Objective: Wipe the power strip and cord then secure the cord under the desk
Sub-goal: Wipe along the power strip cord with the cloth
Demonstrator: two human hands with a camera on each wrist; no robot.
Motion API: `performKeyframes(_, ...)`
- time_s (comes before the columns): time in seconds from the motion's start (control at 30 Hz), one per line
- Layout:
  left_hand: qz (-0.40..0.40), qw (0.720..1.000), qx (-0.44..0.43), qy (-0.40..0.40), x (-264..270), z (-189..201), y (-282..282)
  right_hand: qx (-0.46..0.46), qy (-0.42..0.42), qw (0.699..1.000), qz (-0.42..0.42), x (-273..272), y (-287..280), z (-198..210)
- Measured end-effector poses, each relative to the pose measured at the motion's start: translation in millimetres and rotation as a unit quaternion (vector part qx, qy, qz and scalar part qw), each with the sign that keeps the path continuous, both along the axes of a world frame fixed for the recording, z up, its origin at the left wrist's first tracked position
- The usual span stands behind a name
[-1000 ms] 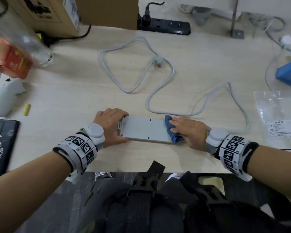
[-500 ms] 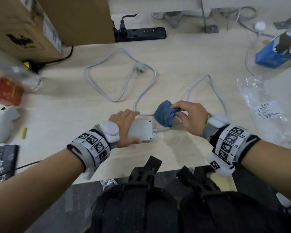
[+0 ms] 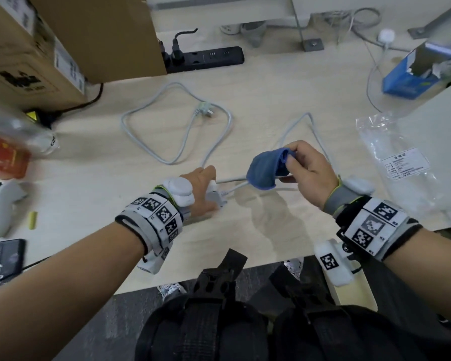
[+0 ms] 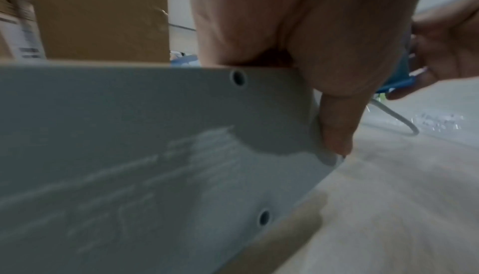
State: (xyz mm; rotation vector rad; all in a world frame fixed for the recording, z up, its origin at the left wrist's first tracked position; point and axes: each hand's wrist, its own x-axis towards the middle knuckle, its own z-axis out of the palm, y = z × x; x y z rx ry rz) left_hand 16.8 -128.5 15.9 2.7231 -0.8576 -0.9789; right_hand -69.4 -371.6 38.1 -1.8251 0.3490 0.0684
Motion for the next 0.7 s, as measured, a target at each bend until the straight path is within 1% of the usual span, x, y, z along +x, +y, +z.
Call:
performKeyframes(0.1, 0.023, 0.999, 0.005, -0.044, 2, 14, 6, 0.089, 0.031, 0.994, -0.046, 8, -1, 13)
performKeyframes(0.23, 0.049, 0.996, -0.014, -0.071, 10, 21, 14, 0.209, 0.071, 0.972, -0.081, 22, 4, 33)
performKeyframes(0.33, 0.078, 0.994, -0.060, -0.050, 14, 25, 18, 0.310, 0.080, 0.937, -0.137, 29, 9, 42)
performKeyframes(0.4, 0.094, 0.992, -0.072, -0.040, 15, 26, 18, 0.374, 0.107, 0.911, -0.140, 32, 10, 45)
performKeyframes(0.43, 0.102, 0.991, -0.074, -0.039, 15, 28, 18, 0.380, 0.117, 0.910, -0.118, 33, 12, 49)
performKeyframes(0.5, 0.117, 0.989, -0.087, -0.025, 18, 27, 18, 0.354, 0.128, 0.924, -0.068, 34, 16, 52)
performKeyframes(0.57, 0.148, 0.982, -0.115, 0.008, 20, 25, 15, 0.325, 0.148, 0.933, -0.051, 37, 19, 53)
performKeyframes(0.63, 0.185, 0.972, -0.141, 0.038, 21, 24, 11, 0.329, 0.164, 0.929, -0.041, 38, 20, 53)
performKeyframes(0.7, 0.204, 0.968, -0.138, 0.040, 23, 22, 8, 0.346, 0.173, 0.922, -0.028, 38, 21, 54)
